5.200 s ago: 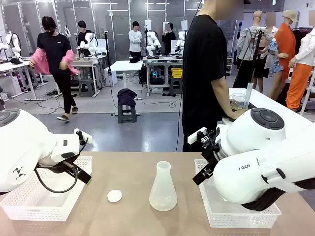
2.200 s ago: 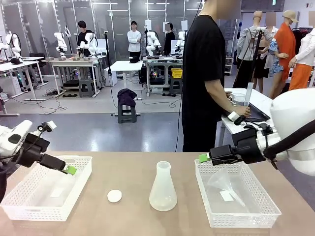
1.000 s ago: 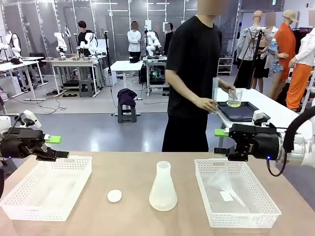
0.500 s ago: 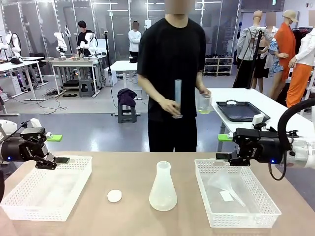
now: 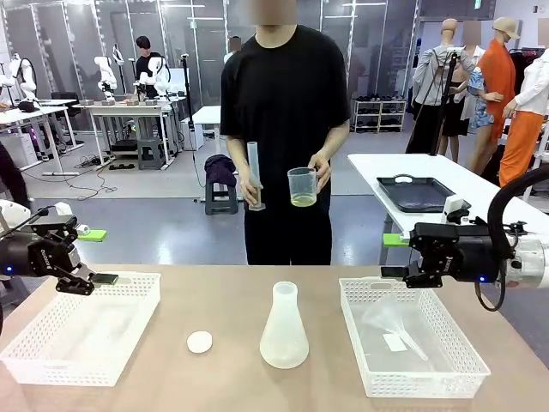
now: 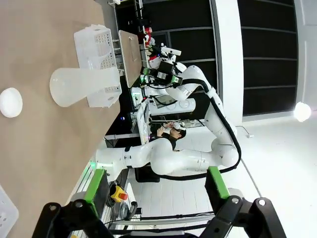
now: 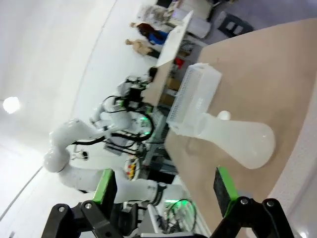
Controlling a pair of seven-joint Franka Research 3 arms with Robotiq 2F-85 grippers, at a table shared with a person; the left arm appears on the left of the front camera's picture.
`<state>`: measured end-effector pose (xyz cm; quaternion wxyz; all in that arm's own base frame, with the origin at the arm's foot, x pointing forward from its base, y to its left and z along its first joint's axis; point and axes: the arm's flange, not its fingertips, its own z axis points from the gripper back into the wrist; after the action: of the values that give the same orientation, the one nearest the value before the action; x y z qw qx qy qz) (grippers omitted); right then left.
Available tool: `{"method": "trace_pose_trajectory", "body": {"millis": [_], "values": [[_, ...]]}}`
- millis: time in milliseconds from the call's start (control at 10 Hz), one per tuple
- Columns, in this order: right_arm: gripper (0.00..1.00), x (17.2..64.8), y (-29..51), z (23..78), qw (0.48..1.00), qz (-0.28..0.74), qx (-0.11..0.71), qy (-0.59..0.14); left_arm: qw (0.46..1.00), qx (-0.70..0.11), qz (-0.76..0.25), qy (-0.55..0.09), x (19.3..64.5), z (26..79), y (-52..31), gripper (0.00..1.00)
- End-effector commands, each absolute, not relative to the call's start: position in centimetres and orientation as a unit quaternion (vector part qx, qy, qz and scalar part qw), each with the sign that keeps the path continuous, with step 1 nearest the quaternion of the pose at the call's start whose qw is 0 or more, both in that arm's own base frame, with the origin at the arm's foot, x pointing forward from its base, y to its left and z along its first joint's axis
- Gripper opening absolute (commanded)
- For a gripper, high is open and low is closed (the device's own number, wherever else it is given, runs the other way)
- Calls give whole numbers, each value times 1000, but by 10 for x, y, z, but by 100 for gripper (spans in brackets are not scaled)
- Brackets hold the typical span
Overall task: Prepare the solutions needed for the experiment.
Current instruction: Pick up the Plastic Funnel and insert it into the Big flask.
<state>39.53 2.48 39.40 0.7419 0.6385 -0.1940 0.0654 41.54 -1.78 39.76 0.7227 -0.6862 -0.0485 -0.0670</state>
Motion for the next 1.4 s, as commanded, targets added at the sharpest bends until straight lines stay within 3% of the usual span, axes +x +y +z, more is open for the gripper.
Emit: {"method": "trace_pose_trajectory", "body": {"millis": [0, 400, 500, 700, 1000, 1300], "values": [[100, 393, 26, 396, 724, 72, 661, -184, 723, -687, -61, -45, 415, 397, -16, 100], [100, 393, 28, 396, 734, 73, 649, -187, 723, -687, -61, -45, 415, 397, -16, 100], [100, 413, 11, 407, 772, 106, 591, -209, 723, -687, -61, -45, 415, 397, -16, 100], [100, 448, -8, 436, 802, 208, 527, -191, 723, -687, -61, -45, 415, 397, -16, 100], [100, 486, -9, 464, 840, 362, 393, -95, 723, -687, -61, -45, 415, 397, -16, 100], [100, 511, 2, 466, 855, 480, 198, -15, 723, -687, -61, -45, 415, 397, -16, 100]]}}
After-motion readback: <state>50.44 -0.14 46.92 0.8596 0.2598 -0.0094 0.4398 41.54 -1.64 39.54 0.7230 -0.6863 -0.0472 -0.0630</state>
